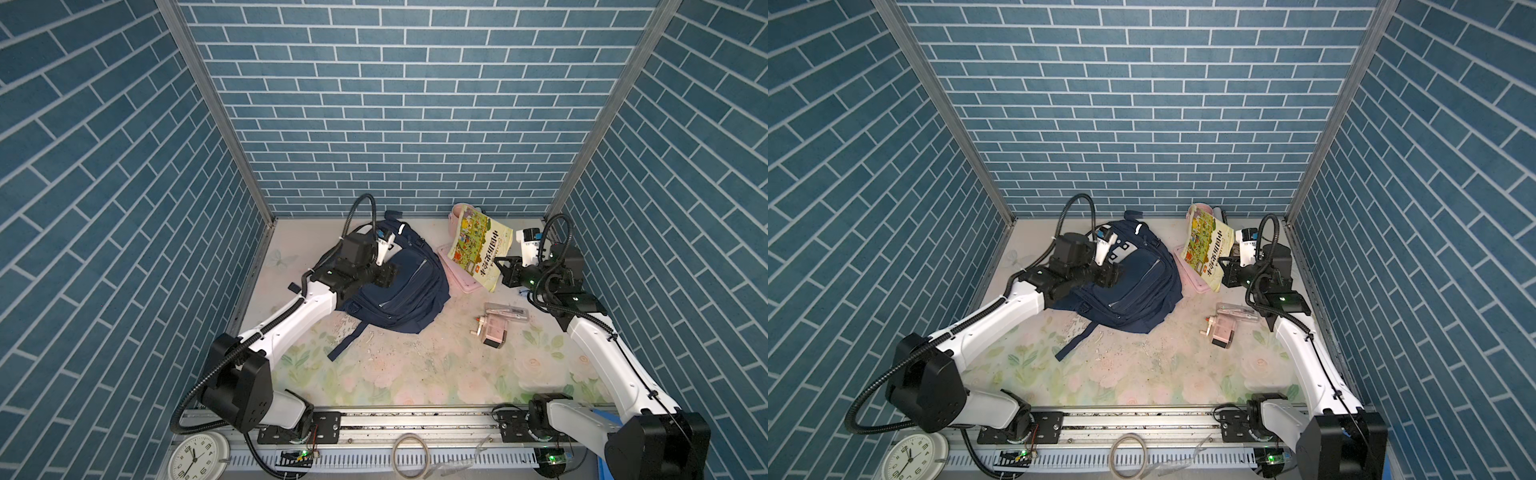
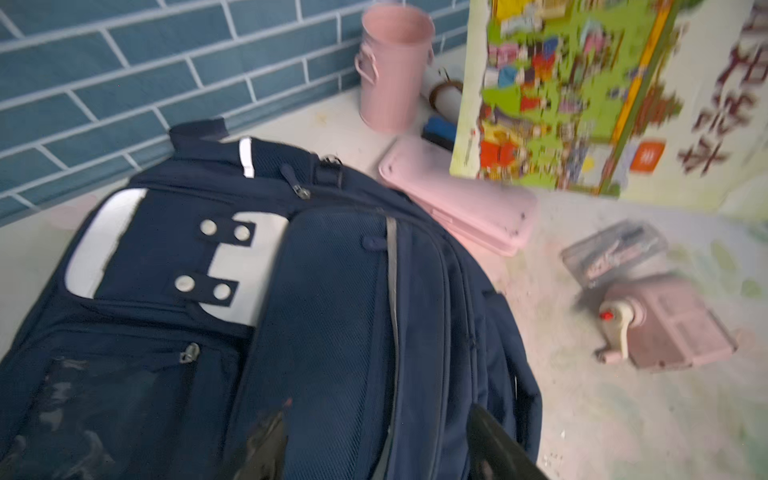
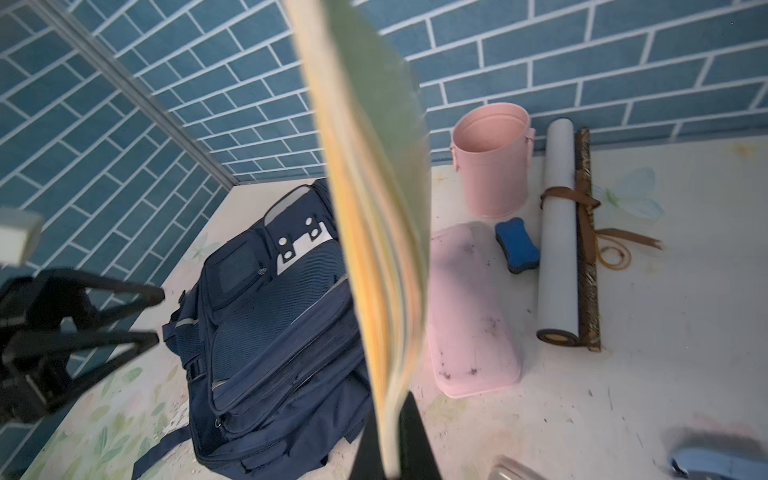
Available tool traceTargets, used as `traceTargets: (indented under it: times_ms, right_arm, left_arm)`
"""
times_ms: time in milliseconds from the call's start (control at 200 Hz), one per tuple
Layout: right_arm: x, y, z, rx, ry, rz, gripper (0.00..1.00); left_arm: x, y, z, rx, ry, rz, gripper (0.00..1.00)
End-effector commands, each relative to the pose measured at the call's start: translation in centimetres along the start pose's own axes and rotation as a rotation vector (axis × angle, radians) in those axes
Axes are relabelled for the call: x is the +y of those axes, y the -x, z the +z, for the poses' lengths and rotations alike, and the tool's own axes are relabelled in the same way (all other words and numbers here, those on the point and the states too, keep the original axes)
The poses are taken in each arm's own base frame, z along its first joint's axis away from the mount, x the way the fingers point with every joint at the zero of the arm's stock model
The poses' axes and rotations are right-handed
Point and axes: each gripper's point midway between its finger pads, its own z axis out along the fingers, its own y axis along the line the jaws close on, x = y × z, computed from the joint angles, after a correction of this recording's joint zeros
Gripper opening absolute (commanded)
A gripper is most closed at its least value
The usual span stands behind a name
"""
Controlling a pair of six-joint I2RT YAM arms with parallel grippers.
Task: Pack the student bag
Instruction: 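Hold the book with the right gripper while the left grips the backpack opening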
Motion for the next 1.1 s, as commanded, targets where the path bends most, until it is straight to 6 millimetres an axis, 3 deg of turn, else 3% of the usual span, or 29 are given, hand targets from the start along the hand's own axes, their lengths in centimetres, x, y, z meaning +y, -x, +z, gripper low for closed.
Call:
traceTargets:
  times_ms: [0, 235, 445, 575, 905, 1005, 1095]
  right_arm:
    - [-0.2, 1.5, -1.6, -0.093, -0.047, 0.041, 0.00]
    - [-0.5, 0.1, -1.5, -0.067, -0.048, 0.066, 0.00]
    - [-0.8, -1.1, -1.1, -0.045, -0.049, 0.091, 0.00]
    - [-1.0, -1.7, -0.9, -0.033, -0.048, 0.105, 0.00]
    - [-1.0, -2.6, -0.5, -0.012, -0.038, 0.147, 0.00]
    - [-0.8, -2.5, -0.6, -0.009, -0.030, 0.168, 0.00]
    - [-0.4, -2.3, -0.9, -0.006, -0.014, 0.200, 0.00]
  left_arm:
    - [-0.2, -1.1, 0.8, 0.017, 0.089, 0.041, 0.68]
    - [-3.4, -3.9, 4.1, 0.119, 0.043, 0.105, 0.66]
    - [-2.5, -6.3, 6.4, 0.208, 0.135, 0.098, 0.66]
    - [-1.2, -6.5, 7.2, 0.226, 0.232, 0.065, 0.66]
    - [-0.7, -5.9, 7.2, 0.206, 0.280, 0.053, 0.21]
    - [-0.7, -4.1, 6.5, 0.176, 0.284, 0.054, 0.05]
    - [-0.6, -1.6, 5.2, 0.121, 0.275, 0.039, 0.00]
